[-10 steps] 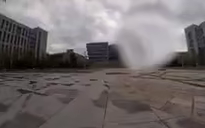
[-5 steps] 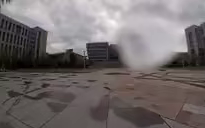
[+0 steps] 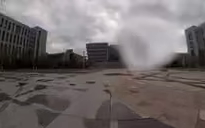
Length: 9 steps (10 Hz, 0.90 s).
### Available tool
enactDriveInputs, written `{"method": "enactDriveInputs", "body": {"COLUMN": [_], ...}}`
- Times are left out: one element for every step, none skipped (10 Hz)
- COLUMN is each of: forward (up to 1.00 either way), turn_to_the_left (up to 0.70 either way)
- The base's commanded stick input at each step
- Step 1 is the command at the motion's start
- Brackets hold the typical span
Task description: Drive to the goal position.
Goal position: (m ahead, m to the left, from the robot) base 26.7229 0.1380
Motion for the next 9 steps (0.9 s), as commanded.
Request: {"method": "enactDriveInputs", "body": {"forward": [0.7, 0.7, 0.7, 0.7, 0.7, 0.7, 0.7, 0.7, 0.7], "turn_to_the_left": [0.0, 0.0, 0.0, 0.0, 0.0, 0.0, 0.0, 0.0, 0.0]}}
